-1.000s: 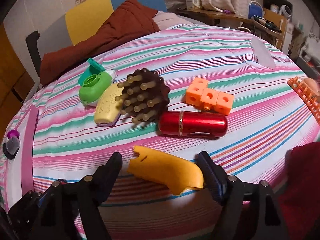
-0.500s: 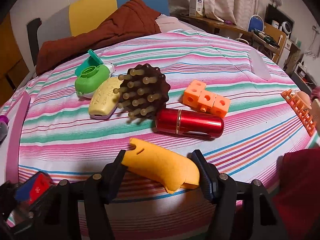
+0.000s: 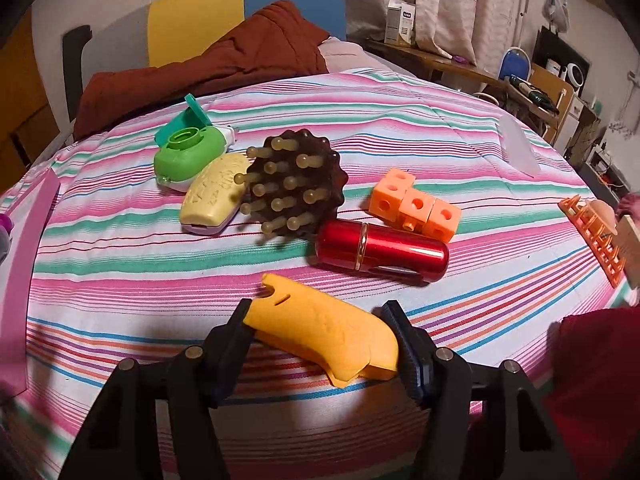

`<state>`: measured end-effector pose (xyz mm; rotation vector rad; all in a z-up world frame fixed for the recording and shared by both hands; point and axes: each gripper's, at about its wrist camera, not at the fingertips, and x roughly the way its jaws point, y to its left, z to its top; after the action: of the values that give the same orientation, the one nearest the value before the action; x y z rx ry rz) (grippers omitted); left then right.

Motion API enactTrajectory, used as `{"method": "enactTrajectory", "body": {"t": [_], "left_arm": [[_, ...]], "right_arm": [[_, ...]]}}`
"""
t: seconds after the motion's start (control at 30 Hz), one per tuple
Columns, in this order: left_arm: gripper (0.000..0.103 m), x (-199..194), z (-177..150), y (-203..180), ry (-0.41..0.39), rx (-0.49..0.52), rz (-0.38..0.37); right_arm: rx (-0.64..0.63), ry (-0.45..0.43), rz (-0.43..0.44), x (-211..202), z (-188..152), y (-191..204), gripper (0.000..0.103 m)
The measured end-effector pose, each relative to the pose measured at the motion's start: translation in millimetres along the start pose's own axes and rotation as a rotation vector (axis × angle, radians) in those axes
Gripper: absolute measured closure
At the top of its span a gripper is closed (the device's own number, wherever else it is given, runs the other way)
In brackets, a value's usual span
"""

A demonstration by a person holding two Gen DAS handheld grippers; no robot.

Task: Organize rigid objects
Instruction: 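Carry the red puzzle piece into the tray and open the left gripper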

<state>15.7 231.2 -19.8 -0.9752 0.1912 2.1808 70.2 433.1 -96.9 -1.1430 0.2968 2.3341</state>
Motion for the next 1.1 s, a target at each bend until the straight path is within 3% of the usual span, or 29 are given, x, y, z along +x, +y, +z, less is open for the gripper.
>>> {"method": "enactTrajectory", "body": {"t": [0.3,0.63,0.87,1.1], "left_arm": [[0.071,-25,-2,57,-0.008,-0.132,0.070],[0.071,-30,-5,179,0.037,-0.374,0.204],[0.071,-2,4,218,0.080,-0.410,0.255],[0.071,19,8,232,0.116,-0.377,0.335]], "right_arm": [[-0.011,-0.006,-0.005,-1,-2,3,0.038],[-0.015,-0.008,-0.007,-2,-2,5,0.039],[-0.012,-0.010,-0.005,-3,-3,5,0.039],[-0.014,-0.009,-0.005,-2,-2,6,0.039]]}}
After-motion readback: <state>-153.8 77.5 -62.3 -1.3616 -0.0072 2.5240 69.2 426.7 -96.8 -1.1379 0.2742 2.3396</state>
